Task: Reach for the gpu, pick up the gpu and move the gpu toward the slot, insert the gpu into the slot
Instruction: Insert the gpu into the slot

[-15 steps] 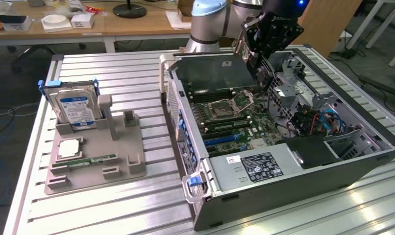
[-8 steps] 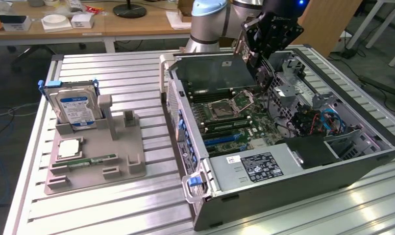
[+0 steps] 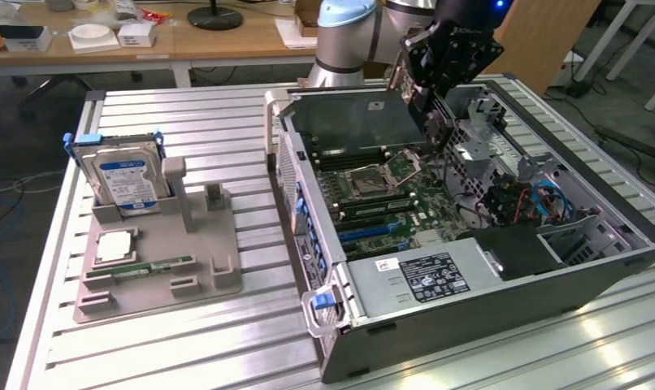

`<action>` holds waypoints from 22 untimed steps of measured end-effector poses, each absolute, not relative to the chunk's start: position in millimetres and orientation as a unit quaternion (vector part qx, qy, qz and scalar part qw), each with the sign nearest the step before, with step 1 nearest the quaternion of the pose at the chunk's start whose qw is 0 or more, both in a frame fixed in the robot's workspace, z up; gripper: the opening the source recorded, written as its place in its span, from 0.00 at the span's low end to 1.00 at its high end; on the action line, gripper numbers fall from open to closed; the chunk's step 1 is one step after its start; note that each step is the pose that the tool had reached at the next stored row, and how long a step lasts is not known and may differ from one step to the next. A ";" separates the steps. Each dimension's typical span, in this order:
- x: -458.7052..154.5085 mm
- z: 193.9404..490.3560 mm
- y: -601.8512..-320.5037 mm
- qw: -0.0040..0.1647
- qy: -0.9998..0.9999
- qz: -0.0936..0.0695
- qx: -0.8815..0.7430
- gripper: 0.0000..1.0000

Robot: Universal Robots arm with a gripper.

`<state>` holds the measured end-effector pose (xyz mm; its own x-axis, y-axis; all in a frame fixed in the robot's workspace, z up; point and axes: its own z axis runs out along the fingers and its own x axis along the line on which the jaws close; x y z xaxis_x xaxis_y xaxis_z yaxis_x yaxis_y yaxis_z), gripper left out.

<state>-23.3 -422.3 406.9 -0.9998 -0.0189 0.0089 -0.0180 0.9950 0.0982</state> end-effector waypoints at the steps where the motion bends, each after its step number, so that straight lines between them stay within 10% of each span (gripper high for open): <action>1: -23.3 406.9 -422.3 0.005 -0.999 -0.049 0.019 0.26; 22: -23.2 406.1 -422.3 0.014 -0.979 -0.047 0.200 0.26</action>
<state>-23.2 -422.3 406.1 -0.9199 -0.3920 0.0088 -0.3893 0.9159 0.0982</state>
